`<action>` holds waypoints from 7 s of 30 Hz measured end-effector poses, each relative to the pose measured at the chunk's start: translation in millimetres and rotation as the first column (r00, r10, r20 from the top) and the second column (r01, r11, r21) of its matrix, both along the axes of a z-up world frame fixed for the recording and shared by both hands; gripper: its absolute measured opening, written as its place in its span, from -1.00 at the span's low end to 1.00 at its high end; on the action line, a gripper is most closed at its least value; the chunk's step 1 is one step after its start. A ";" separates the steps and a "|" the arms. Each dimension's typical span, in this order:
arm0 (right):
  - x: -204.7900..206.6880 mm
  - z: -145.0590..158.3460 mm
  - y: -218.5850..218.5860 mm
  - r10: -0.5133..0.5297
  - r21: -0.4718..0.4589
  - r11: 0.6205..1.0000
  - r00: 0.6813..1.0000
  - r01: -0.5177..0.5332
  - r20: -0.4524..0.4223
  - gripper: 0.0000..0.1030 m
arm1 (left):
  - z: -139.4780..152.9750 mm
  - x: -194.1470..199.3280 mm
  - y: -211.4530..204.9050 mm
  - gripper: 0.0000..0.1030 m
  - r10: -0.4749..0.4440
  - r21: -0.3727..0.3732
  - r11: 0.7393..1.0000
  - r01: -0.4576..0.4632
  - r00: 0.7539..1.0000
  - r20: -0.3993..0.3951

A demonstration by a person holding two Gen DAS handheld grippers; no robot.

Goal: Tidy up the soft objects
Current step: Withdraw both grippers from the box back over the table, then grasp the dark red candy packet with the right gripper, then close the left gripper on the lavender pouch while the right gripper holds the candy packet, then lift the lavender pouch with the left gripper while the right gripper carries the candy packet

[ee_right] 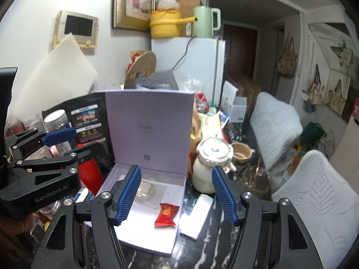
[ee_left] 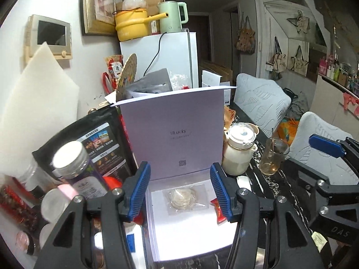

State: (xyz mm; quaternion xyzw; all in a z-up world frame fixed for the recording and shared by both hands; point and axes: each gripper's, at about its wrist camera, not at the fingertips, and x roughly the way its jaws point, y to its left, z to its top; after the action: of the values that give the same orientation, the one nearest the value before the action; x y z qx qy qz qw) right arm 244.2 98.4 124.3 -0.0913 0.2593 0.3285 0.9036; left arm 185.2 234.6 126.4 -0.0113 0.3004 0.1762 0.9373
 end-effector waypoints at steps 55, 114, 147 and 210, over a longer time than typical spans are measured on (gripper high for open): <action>-199.7 -55.1 -160.3 -0.166 0.066 0.984 0.986 0.165 0.018 0.83 | -58.9 -181.9 -137.2 1.00 -0.276 -0.020 0.961 0.277 0.960 0.040; -198.7 -244.0 -178.4 -0.033 -0.143 0.990 0.972 0.000 -0.231 0.12 | -220.7 -160.1 -159.1 1.00 -0.210 -0.264 0.955 0.132 0.933 -0.292; -165.6 -203.2 -269.7 -0.163 -0.055 0.986 0.956 0.155 -0.244 -0.50 | -227.7 -79.1 -239.0 1.00 -0.370 -0.270 0.914 0.303 0.896 -0.246; -244.4 -197.0 -123.3 0.181 0.052 0.983 0.952 -0.174 -0.245 -0.50 | -190.8 -245.3 -95.5 0.14 -0.117 -0.331 0.942 0.050 0.976 -0.186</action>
State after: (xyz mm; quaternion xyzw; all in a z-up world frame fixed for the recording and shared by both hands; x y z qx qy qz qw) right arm -0.2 -24.9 -72.7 -0.0591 0.3563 0.4211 0.8320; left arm -60.0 139.1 -64.4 -0.1343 0.4194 0.0846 0.8938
